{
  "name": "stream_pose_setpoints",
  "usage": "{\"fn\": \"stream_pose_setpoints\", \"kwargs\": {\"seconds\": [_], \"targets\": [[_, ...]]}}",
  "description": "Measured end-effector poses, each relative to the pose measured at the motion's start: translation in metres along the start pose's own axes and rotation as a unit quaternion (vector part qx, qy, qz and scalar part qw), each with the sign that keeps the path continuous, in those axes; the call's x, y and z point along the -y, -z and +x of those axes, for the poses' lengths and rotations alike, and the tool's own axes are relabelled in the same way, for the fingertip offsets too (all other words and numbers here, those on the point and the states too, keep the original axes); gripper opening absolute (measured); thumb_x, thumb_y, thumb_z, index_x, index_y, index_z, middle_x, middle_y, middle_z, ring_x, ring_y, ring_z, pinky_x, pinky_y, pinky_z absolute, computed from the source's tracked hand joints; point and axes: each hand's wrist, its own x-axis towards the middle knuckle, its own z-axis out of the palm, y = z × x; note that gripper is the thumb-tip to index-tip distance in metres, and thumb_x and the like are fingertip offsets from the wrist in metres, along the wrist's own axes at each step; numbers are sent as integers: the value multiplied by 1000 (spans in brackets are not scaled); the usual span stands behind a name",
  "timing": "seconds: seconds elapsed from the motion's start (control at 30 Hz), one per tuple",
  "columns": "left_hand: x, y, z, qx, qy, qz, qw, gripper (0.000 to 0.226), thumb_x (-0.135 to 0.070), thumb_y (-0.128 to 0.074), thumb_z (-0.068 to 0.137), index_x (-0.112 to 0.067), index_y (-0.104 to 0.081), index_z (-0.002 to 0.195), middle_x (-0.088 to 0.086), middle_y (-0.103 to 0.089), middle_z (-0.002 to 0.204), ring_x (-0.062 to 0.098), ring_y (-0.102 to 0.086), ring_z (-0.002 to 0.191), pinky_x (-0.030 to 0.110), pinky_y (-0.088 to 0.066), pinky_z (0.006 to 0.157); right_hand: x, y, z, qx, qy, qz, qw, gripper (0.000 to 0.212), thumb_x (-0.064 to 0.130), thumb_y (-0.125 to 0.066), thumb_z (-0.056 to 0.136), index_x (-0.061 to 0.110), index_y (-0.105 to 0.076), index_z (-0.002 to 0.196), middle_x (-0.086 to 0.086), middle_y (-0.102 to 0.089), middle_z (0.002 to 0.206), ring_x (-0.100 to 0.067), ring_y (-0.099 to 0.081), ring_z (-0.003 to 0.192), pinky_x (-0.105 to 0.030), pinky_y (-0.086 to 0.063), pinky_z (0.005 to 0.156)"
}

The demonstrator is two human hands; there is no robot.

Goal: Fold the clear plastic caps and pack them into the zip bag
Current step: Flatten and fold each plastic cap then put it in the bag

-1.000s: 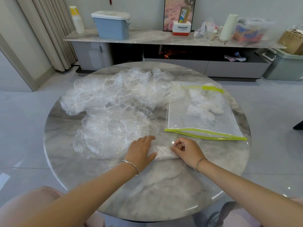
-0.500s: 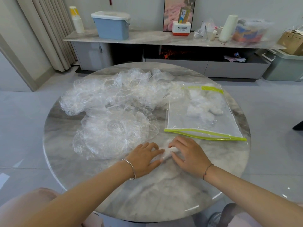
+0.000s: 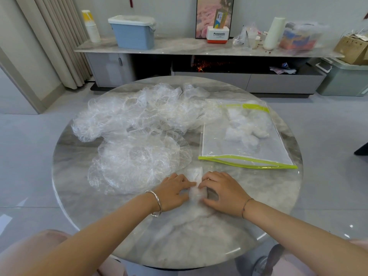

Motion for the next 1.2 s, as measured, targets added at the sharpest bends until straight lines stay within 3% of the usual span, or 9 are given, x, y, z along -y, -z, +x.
{"fn": "stream_pose_setpoints", "kwargs": {"seconds": [0.23,0.37,0.53,0.63,0.73,0.83,0.9,1.1,1.2], "targets": [[5,-6,2,-128,-7,-32,991,23,-46,-62,83,-24,-56,82,-12,-53,80,8,-47,81,21,-38,74,9,5,14,1,-203,276,940,26,21,-64,87,14,-60,62,1,-57,63,-4,-45,57,-19,-38,60],[3,-9,8,-161,48,-63,984,39,-37,-62,87,-27,-41,56,-12,-42,55,4,-41,55,14,-29,54,11,5,16,-18,-275,372,886,20,37,-66,85,20,-62,75,8,-58,70,-7,-48,61,-27,-45,65],[3,-10,15,-184,102,-115,971,23,-29,-72,78,-25,-50,78,-14,-53,59,6,-52,63,25,-47,68,9,4,20,4,-332,289,898,34,33,-76,76,21,-57,102,7,-54,92,-5,-52,78,-17,-39,74],[1,-9,16,-178,111,-112,971,41,-33,-73,76,-23,-49,107,-10,-58,76,9,-55,73,24,-46,71,9,2,24,20,-317,272,909,15,19,-76,76,21,-61,78,9,-58,79,-8,-55,76,-11,-39,67],[0,-4,18,-177,89,-108,974,56,-37,-71,78,-23,-47,126,-7,-52,106,10,-53,86,22,-45,80,13,6,27,15,-342,366,865,24,8,-73,79,19,-56,67,5,-56,65,-3,-52,55,-10,-38,51],[-6,4,21,-183,71,-204,959,24,-40,-71,80,-19,-61,89,-10,-51,77,4,-45,63,19,-40,65,16,21,26,43,-359,457,813,20,9,-72,81,15,-54,74,-1,-57,62,-3,-52,41,-16,-34,39],[-12,8,24,-196,63,-295,933,32,-31,-70,82,-16,-50,63,-9,-40,55,3,-33,49,17,-30,53,16,31,23,49,-370,505,778,22,5,-71,81,15,-52,78,-1,-58,62,-6,-52,41,-17,-35,40],[-41,16,39,-168,73,-475,861,28,-15,-71,83,-18,-52,63,-15,-48,42,-2,-43,43,13,-40,51,6,57,11,27,-429,636,641,13,9,-66,85,15,-60,95,7,-61,63,-4,-56,46,-14,-44,42],[-55,17,52,-163,70,-526,832,30,-12,-72,81,-16,-49,62,-11,-45,43,3,-40,41,13,-41,49,-4,70,6,19,-432,649,627,1,16,-65,86,16,-65,86,10,-57,55,-3,-53,43,-13,-45,41]]}}
